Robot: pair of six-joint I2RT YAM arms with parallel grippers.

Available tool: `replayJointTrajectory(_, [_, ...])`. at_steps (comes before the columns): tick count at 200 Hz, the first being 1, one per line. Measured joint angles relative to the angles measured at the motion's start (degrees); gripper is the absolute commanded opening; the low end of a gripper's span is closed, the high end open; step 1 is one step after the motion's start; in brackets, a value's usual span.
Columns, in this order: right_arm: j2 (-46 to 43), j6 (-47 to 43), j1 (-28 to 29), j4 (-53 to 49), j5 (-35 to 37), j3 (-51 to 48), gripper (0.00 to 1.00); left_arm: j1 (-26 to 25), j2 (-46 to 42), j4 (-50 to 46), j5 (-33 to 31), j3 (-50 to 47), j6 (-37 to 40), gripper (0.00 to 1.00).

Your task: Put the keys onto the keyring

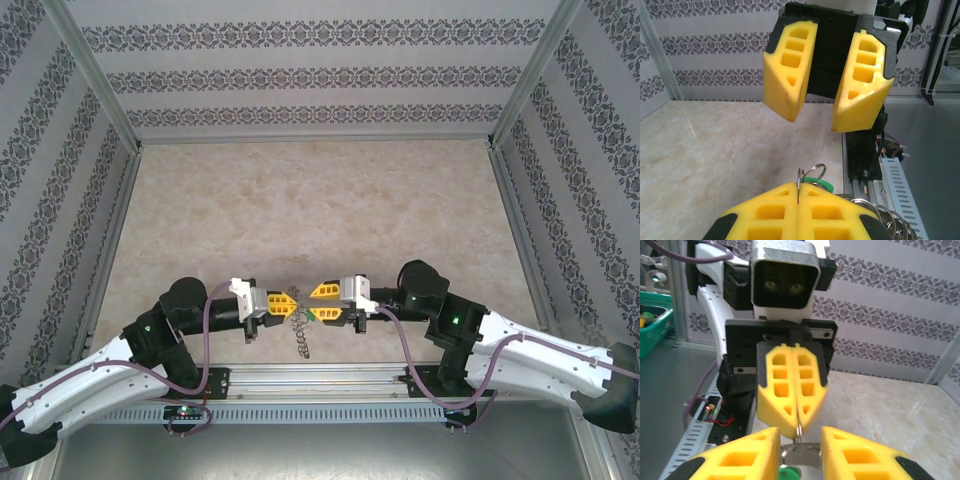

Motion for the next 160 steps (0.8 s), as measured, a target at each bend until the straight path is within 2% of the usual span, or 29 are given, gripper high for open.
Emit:
replayJointTrajectory(39, [2.73,0.83,0.00,-0.50,-2.12,1.51,0.21,0.00,-1.95,1.70,0.35,-0.20,-0.87,0.00])
replayJointTrajectory(94, [6.56,1.75,0.02,-1.79,-2.78,2.93,0.22,0.00,-2.84,1.70,-0.04,-0.24,-1.01,0.00])
replayJointTrajectory(160, [7.10,1.88,0.02,-1.97,-2.45,3.13,0.22,0.00,-2.82,1.68,-0.11,-0.24,-0.98,0.00])
